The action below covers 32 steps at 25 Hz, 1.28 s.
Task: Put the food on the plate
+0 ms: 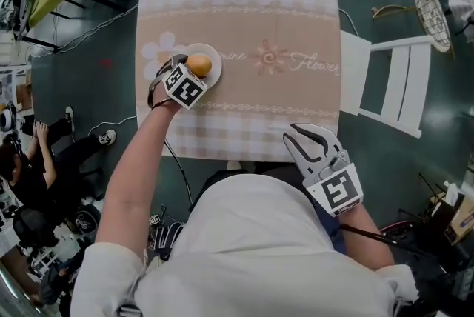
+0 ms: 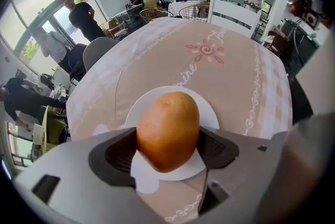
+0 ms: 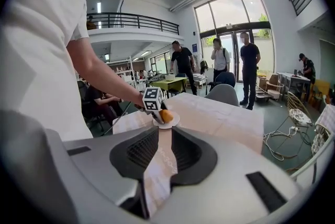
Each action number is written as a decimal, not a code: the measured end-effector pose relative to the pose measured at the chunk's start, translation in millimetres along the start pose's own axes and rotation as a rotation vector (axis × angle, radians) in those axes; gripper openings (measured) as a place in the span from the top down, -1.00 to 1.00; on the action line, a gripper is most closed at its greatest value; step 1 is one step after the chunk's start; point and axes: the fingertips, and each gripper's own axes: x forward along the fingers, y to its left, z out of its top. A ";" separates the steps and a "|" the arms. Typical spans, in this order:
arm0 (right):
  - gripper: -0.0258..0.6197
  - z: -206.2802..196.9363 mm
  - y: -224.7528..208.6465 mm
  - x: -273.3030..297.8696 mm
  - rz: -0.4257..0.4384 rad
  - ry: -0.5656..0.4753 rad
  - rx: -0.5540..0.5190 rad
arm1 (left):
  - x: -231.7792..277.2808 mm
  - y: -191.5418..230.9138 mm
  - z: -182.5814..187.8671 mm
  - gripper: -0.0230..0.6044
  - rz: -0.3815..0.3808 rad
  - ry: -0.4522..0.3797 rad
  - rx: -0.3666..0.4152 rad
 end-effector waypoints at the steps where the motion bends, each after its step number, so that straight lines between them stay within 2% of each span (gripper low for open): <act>1: 0.65 -0.2 -2.0 0.5 0.000 0.000 0.002 | -0.2 0.0 0.5 -0.24 -0.001 0.002 0.003; 21: 0.65 -5.1 -10.2 6.2 0.006 0.000 0.025 | -5.5 -8.6 5.5 -0.31 -0.065 -0.024 0.009; 29: 0.65 -4.1 -3.8 8.7 0.005 -0.010 0.032 | -12.8 -10.9 5.8 -0.33 -0.083 -0.065 0.002; 32: 0.65 -1.8 0.2 9.1 0.014 0.003 -0.001 | -18.2 -11.3 6.2 -0.33 -0.080 -0.089 -0.009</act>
